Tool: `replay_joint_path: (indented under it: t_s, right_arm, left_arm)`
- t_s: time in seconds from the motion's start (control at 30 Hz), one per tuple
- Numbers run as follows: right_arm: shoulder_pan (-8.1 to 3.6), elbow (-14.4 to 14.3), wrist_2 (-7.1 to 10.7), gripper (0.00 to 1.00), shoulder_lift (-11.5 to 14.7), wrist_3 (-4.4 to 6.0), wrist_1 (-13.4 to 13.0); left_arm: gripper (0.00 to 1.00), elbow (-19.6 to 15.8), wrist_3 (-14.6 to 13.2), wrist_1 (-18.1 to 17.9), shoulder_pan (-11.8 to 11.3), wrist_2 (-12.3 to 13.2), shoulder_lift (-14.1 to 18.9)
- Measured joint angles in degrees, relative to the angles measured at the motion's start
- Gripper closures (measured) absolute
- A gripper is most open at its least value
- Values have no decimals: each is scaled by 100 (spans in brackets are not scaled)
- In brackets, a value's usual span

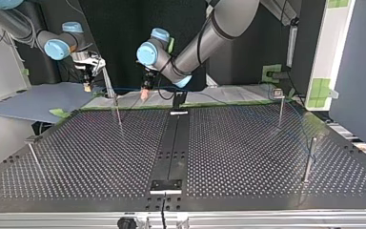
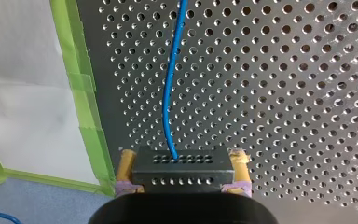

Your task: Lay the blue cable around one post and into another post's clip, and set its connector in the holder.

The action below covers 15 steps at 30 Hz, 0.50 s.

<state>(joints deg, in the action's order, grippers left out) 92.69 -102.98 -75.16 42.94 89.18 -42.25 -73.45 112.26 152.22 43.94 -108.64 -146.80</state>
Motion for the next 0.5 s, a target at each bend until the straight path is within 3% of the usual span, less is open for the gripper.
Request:
replay_joint_path:
  t_s: [0.2, 0.5]
  right_arm:
    - [0, 0, -7, 100, -4, 35, -80]
    - [-18, 3, -13, 100, -9, 202, -316]
  left_arm:
    - [100, -32, -52, -122, 48, -41, -1]
    - [100, -447, -5, -539, 70, -198, -7]
